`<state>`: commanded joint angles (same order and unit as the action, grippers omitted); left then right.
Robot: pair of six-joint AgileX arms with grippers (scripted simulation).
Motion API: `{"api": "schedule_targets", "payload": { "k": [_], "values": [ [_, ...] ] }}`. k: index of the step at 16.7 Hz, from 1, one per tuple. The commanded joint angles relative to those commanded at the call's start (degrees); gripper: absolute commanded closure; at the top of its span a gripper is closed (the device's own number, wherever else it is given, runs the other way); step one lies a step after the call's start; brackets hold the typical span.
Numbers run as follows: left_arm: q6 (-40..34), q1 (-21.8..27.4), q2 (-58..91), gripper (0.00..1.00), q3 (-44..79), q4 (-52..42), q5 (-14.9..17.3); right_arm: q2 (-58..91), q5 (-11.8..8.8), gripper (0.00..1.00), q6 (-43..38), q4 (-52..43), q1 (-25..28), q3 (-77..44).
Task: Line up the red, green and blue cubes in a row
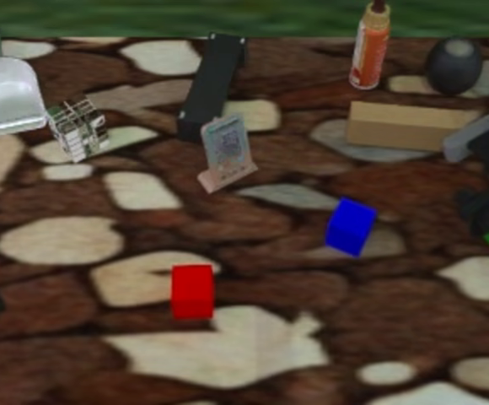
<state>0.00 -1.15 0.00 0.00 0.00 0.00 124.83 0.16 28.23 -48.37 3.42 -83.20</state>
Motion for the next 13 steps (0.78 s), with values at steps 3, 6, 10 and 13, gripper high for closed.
{"api": "schedule_targets", "payload": {
  "k": [3,6,10,13],
  "values": [
    [0.00,0.00,0.00,0.00,0.00,0.00,0.00,0.00,0.00,0.83,0.00,0.00,0.00,0.00],
    [0.00,0.00,0.00,0.00,0.00,0.00,0.00,0.00,0.00,1.00,0.00,0.00,0.00,0.00],
    [0.00,0.00,0.00,0.00,0.00,0.00,0.00,0.00,0.00,1.00,0.00,0.00,0.00,0.00],
    [0.00,0.00,0.00,0.00,0.00,0.00,0.00,0.00,0.00,1.00,0.00,0.00,0.00,0.00]
  ]
}}
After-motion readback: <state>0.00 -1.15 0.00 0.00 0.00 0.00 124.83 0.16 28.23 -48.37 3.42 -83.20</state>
